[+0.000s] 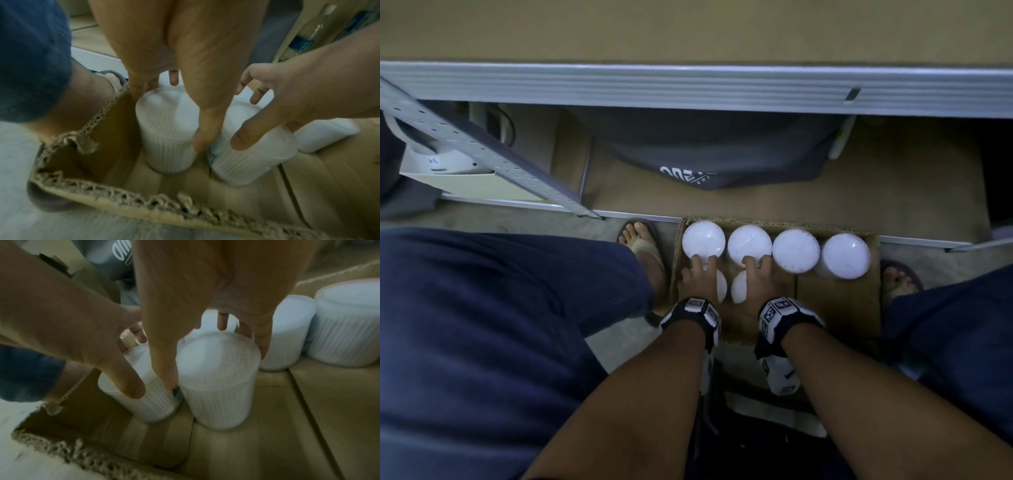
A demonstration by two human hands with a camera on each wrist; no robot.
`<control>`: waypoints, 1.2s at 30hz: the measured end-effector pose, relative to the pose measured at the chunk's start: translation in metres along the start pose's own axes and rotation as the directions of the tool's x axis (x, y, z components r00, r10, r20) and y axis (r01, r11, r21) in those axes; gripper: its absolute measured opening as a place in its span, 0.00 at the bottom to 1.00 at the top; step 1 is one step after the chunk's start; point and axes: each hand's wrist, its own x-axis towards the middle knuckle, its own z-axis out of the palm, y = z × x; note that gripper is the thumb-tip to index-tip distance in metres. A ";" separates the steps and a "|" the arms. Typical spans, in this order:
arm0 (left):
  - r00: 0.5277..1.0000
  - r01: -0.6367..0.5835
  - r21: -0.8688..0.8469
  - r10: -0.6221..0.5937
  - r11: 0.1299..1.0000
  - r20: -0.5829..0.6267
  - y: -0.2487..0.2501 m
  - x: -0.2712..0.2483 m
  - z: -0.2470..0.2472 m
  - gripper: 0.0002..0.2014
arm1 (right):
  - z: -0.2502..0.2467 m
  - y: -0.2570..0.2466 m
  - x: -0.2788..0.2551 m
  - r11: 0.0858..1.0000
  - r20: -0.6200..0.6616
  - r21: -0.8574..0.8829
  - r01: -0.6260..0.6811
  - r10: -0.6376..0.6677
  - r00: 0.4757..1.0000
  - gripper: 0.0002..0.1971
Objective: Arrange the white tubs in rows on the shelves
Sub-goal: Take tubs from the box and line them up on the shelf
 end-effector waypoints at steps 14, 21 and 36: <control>0.988 -0.084 0.009 0.082 0.996 0.132 0.009 -0.022 -0.088 0.46 | -0.067 -0.014 -0.013 0.991 0.136 -0.130 -0.013 0.031 0.990 0.44; 0.979 -0.202 0.011 0.202 0.979 0.007 0.028 -0.061 -0.159 0.43 | -0.143 -0.033 -0.049 0.986 0.019 -0.162 0.044 -0.042 0.999 0.45; 0.869 -0.432 -0.077 0.392 0.898 -0.303 0.039 -0.163 -0.296 0.41 | -0.278 -0.065 -0.184 0.972 -0.303 -0.101 0.214 -0.235 0.923 0.31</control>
